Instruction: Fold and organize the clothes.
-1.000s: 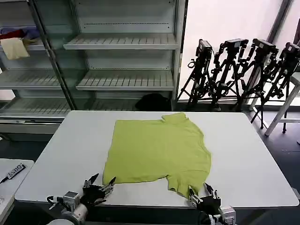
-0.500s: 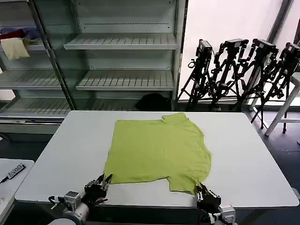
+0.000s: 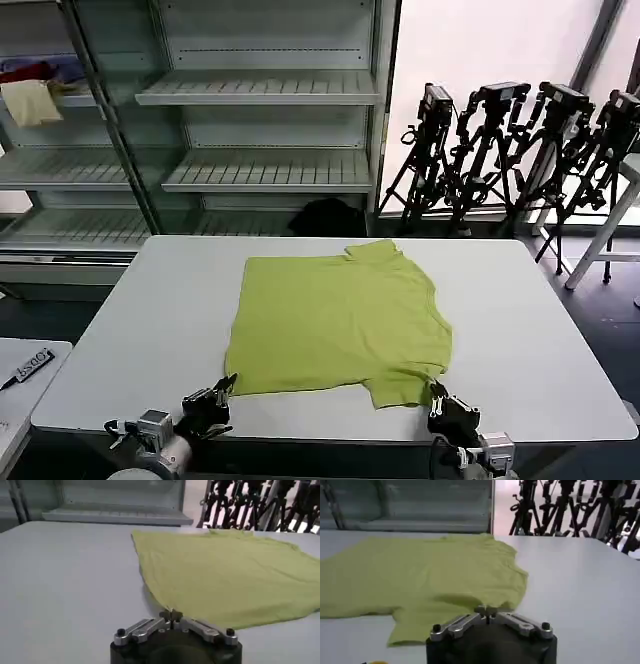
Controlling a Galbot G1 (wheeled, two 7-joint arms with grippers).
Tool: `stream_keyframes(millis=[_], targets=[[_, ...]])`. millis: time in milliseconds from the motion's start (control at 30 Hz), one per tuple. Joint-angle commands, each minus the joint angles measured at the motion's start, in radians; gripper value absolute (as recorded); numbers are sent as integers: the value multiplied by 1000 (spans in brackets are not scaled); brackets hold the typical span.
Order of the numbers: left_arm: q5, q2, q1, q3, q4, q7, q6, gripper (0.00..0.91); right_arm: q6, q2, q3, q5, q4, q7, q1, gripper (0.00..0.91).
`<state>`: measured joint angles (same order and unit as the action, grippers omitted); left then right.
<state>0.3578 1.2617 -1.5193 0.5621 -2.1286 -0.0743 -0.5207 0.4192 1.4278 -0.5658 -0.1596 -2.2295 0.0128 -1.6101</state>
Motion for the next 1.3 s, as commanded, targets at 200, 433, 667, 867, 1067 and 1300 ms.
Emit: stream_keyframes(millis=[200, 433, 667, 867, 1067, 1300], targets=[[53, 12, 93, 32, 5, -21, -14, 0, -16, 21, -14, 10, 58, 3, 95, 0], [24, 18, 191, 11, 101, -26, -37, 0, -14, 29, 1, 36, 153, 18, 231, 0], [-16, 25, 282, -10, 172, -16, -56, 0, 21, 30, 21, 62, 239, 21, 350, 0], [-23, 21, 325, -21, 172, -9, -57, 0, 49, 32, 32, 63, 264, 22, 406, 0], [-56, 19, 364, -43, 203, -15, -57, 0, 60, 32, 44, 100, 294, 28, 437, 0], [-120, 28, 389, -63, 260, -38, -56, 0, 65, 38, 61, 131, 331, 31, 471, 0]])
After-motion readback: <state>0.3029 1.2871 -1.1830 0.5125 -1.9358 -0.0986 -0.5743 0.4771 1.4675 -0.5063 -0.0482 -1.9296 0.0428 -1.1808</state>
